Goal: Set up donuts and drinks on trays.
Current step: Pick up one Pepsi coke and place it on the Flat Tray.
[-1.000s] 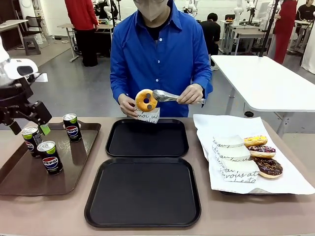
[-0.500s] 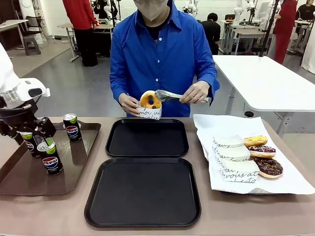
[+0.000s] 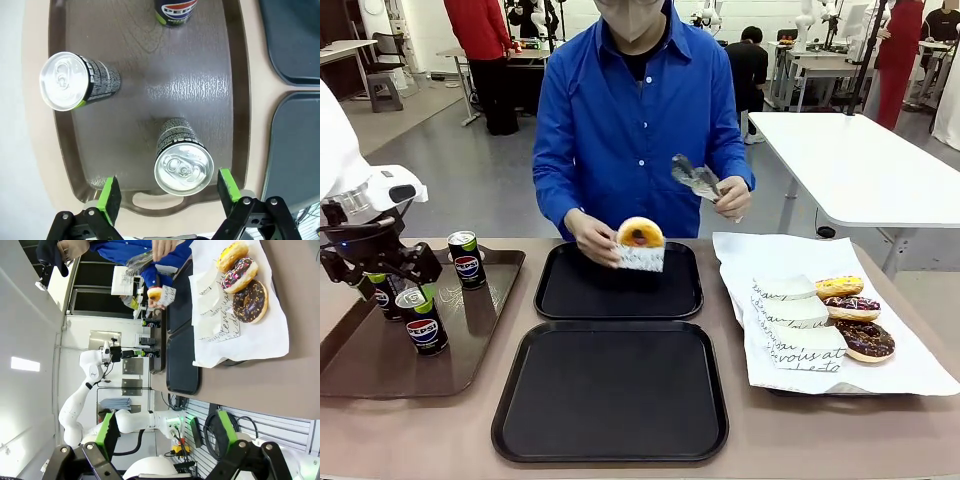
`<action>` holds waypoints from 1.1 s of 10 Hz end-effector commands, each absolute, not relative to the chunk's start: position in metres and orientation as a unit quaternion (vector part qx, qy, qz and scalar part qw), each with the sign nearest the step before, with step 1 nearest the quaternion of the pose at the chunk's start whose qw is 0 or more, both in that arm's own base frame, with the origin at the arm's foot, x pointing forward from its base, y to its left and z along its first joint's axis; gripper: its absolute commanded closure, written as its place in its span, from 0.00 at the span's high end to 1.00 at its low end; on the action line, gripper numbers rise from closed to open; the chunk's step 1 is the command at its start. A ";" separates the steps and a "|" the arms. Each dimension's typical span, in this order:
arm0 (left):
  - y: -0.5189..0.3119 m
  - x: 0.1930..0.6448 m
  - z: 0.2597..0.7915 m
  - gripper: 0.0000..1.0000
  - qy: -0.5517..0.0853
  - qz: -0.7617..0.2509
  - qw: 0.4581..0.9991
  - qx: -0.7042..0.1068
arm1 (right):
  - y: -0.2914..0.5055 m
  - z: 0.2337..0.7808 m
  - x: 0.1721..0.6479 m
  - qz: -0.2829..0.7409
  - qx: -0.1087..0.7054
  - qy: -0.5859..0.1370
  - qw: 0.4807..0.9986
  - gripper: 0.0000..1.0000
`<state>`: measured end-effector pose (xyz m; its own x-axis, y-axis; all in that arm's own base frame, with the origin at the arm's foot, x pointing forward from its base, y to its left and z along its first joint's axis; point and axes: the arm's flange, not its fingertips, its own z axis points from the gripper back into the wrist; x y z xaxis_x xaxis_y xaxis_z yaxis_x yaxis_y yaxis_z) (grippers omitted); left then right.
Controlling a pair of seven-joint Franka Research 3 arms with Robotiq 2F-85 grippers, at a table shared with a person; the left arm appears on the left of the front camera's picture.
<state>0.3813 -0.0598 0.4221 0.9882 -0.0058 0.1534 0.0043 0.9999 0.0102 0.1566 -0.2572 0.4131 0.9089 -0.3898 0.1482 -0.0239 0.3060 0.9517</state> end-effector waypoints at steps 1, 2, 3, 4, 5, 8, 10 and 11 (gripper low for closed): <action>-0.071 0.386 0.405 1.00 -0.070 0.017 0.997 0.021 | -0.257 0.413 0.156 -0.112 0.582 -0.182 0.785 1.00; -0.076 0.385 0.399 1.00 -0.069 0.016 0.997 0.023 | -0.257 0.413 0.156 -0.112 0.582 -0.182 0.785 1.00; -0.081 0.385 0.397 1.00 -0.069 0.013 0.997 0.024 | -0.257 0.413 0.156 -0.112 0.582 -0.182 0.785 1.00; -0.085 0.388 0.396 1.00 -0.068 0.010 0.997 0.025 | -0.257 0.413 0.156 -0.112 0.582 -0.182 0.785 1.00; -0.086 0.391 0.395 1.00 -0.065 0.009 0.997 0.027 | -0.257 0.413 0.156 -0.112 0.582 -0.182 0.785 1.00; -0.081 0.396 0.389 1.00 -0.069 0.025 0.997 0.022 | -0.257 0.413 0.156 -0.112 0.582 -0.182 0.785 1.00; -0.073 0.408 0.389 1.00 -0.058 0.040 0.998 0.006 | -0.257 0.413 0.156 -0.112 0.582 -0.182 0.785 1.00; -0.071 0.413 0.388 1.00 -0.057 0.043 0.997 0.003 | -0.257 0.413 0.156 -0.112 0.582 -0.182 0.785 1.00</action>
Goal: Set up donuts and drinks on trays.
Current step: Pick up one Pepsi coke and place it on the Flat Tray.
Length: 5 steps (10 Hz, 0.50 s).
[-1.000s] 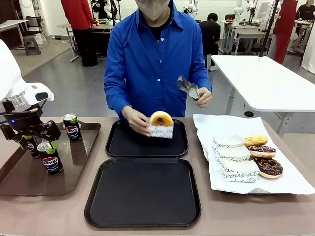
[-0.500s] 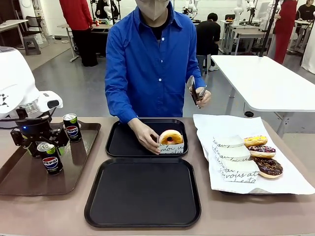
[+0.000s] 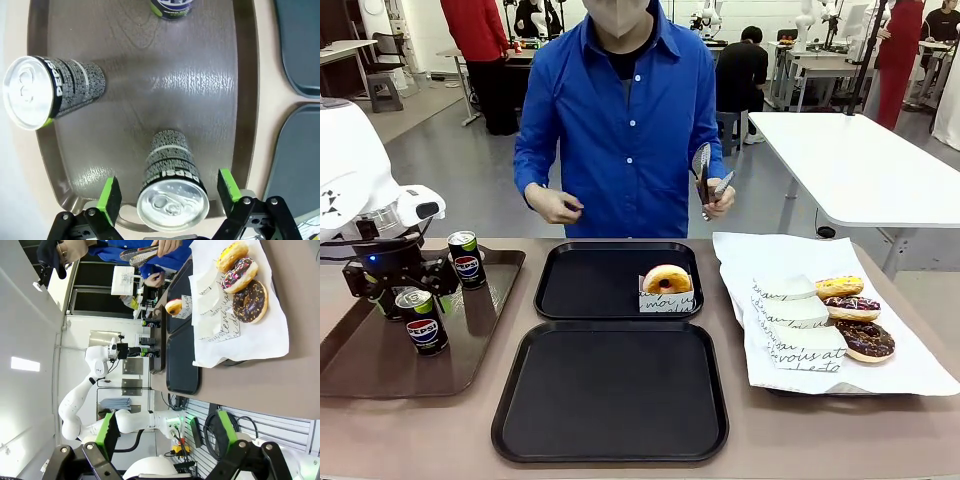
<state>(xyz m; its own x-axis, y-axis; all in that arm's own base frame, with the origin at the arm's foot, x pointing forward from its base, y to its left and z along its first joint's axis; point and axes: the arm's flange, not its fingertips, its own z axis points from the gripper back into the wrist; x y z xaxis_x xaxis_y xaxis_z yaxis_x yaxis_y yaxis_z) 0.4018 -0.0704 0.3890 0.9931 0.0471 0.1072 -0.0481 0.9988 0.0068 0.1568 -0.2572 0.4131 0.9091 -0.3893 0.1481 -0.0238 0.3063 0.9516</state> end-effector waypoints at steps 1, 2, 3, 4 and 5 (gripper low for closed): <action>-0.071 0.415 0.385 1.00 -0.055 0.044 0.998 0.003 | -0.257 0.413 0.156 -0.112 0.582 -0.182 0.785 1.00; -0.072 0.415 0.383 1.00 -0.053 0.046 0.998 0.003 | -0.257 0.413 0.156 -0.112 0.582 -0.182 0.785 1.00; -0.073 0.415 0.380 1.00 -0.050 0.043 0.998 0.002 | -0.257 0.413 0.156 -0.112 0.582 -0.182 0.785 1.00; -0.073 0.416 0.378 1.00 -0.044 0.043 0.998 0.003 | -0.257 0.413 0.156 -0.112 0.582 -0.182 0.785 1.00; -0.074 0.417 0.377 1.00 -0.039 0.042 0.998 0.005 | -0.257 0.413 0.156 -0.112 0.582 -0.182 0.785 1.00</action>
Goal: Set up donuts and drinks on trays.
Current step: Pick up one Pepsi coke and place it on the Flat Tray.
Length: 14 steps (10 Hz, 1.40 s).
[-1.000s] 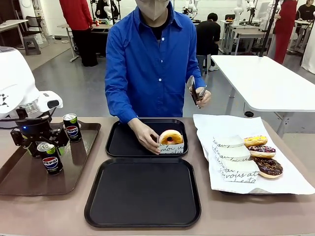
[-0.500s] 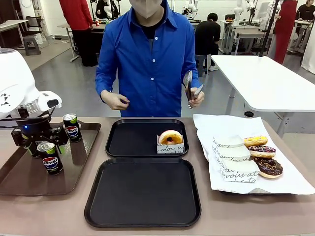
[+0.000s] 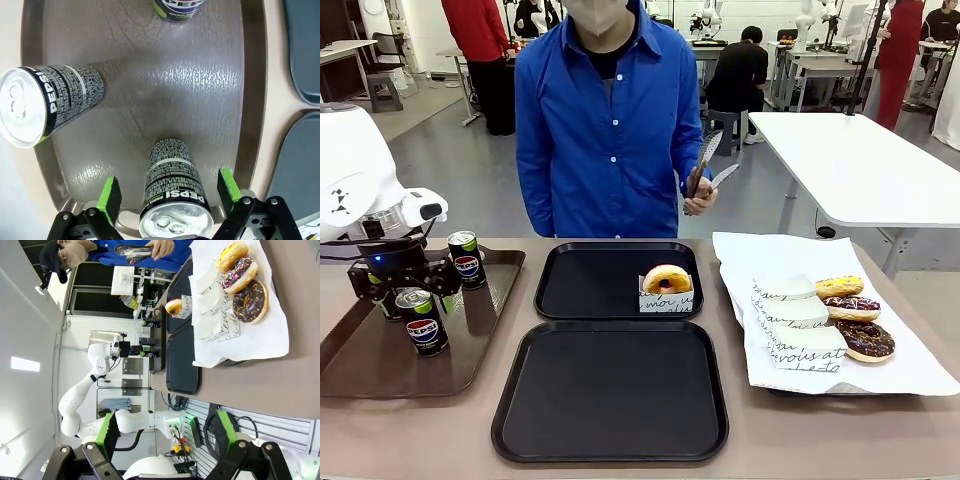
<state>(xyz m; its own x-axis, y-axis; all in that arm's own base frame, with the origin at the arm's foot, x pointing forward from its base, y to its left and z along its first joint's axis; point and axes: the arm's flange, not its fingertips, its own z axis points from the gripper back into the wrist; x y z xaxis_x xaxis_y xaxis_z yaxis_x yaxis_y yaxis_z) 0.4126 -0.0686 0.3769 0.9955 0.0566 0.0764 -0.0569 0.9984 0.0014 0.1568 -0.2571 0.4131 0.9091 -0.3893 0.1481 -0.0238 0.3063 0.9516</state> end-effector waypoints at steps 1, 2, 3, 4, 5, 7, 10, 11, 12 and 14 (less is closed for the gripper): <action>-0.075 0.417 0.376 1.00 -0.034 0.041 0.999 0.005 | -0.257 0.413 0.156 -0.112 0.582 -0.182 0.785 1.00; -0.075 0.414 0.376 1.00 -0.029 0.043 0.999 0.006 | -0.257 0.413 0.156 -0.112 0.582 -0.182 0.785 1.00; -0.076 0.411 0.376 1.00 -0.031 0.043 0.999 0.005 | -0.257 0.413 0.156 -0.112 0.582 -0.182 0.785 1.00; -0.076 0.411 0.376 1.00 -0.033 0.041 0.999 0.005 | -0.257 0.413 0.156 -0.112 0.582 -0.182 0.785 1.00; -0.075 0.412 0.377 1.00 -0.036 0.034 0.999 0.001 | -0.257 0.413 0.156 -0.112 0.582 -0.182 0.785 1.00; -0.076 0.411 0.380 0.83 -0.037 0.028 0.999 -0.004 | -0.257 0.413 0.156 -0.112 0.582 -0.182 0.785 1.00; -0.076 0.405 0.384 0.47 -0.032 0.025 0.999 -0.007 | -0.257 0.413 0.156 -0.112 0.582 -0.182 0.785 1.00; -0.076 0.405 0.386 0.61 -0.027 0.027 0.999 -0.004 | -0.257 0.413 0.156 -0.112 0.582 -0.182 0.785 1.00; -0.076 0.404 0.387 0.30 -0.027 0.028 0.999 -0.002 | -0.257 0.413 0.156 -0.112 0.582 -0.182 0.785 1.00; -0.078 0.401 0.393 0.12 -0.029 0.028 0.999 0.001 | -0.257 0.413 0.156 -0.112 0.582 -0.182 0.785 1.00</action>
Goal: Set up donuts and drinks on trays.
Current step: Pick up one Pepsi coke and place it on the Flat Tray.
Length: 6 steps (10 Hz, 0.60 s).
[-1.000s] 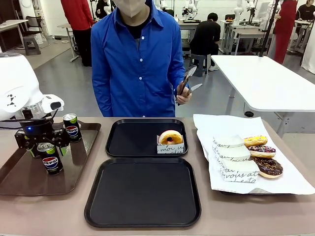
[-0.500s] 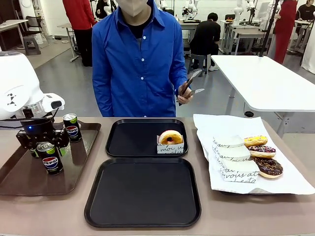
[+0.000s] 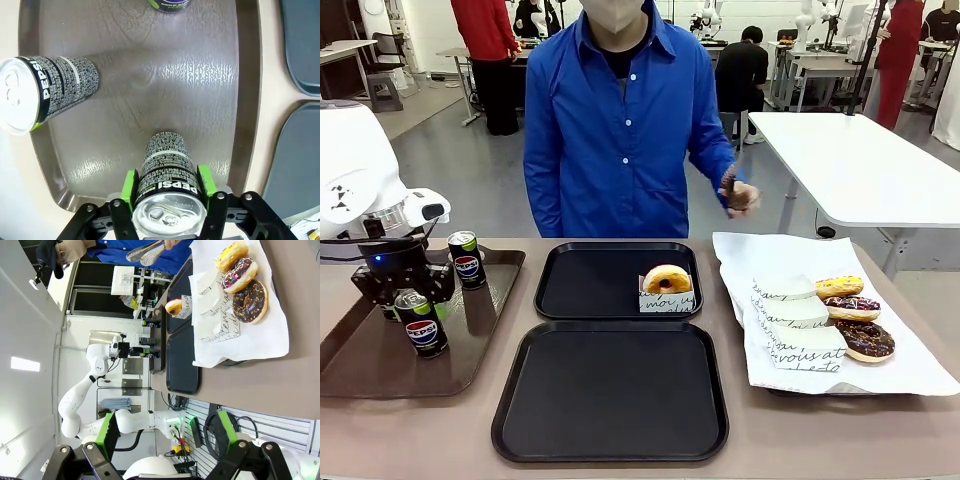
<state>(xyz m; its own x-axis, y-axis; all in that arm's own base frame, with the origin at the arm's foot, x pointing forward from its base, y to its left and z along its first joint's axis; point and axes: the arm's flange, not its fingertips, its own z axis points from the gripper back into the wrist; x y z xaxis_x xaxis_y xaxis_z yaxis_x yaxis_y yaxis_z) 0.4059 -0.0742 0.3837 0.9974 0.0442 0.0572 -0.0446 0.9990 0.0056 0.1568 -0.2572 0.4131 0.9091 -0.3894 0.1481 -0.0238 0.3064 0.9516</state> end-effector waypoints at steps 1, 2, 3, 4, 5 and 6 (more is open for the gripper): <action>-0.078 0.398 0.398 0.25 -0.032 0.026 0.999 0.002 | -0.257 0.413 0.156 -0.112 0.582 -0.182 0.785 1.00; -0.080 0.396 0.407 0.00 -0.035 0.022 0.999 0.004 | -0.257 0.413 0.156 -0.112 0.582 -0.182 0.785 1.00; -0.084 0.392 0.426 0.08 -0.025 0.015 1.000 -0.001 | -0.257 0.413 0.156 -0.112 0.582 -0.182 0.785 1.00; -0.092 0.386 0.456 0.08 0.015 0.020 1.000 0.000 | -0.257 0.413 0.156 -0.112 0.582 -0.182 0.785 1.00; -0.101 0.372 0.494 0.08 0.008 -0.007 1.000 -0.008 | -0.257 0.413 0.156 -0.112 0.582 -0.182 0.785 1.00; -0.109 0.355 0.532 0.08 0.021 -0.029 0.999 -0.020 | -0.257 0.413 0.156 -0.112 0.582 -0.182 0.785 1.00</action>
<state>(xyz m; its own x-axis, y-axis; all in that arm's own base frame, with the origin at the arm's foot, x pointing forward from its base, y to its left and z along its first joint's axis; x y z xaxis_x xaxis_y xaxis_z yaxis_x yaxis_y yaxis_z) 0.3658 -0.1024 0.4916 0.9996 -0.0180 -0.0225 0.0179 0.9998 -0.0052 0.1570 -0.2570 0.4131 0.9095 -0.3887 0.1476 -0.0234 0.3066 0.9515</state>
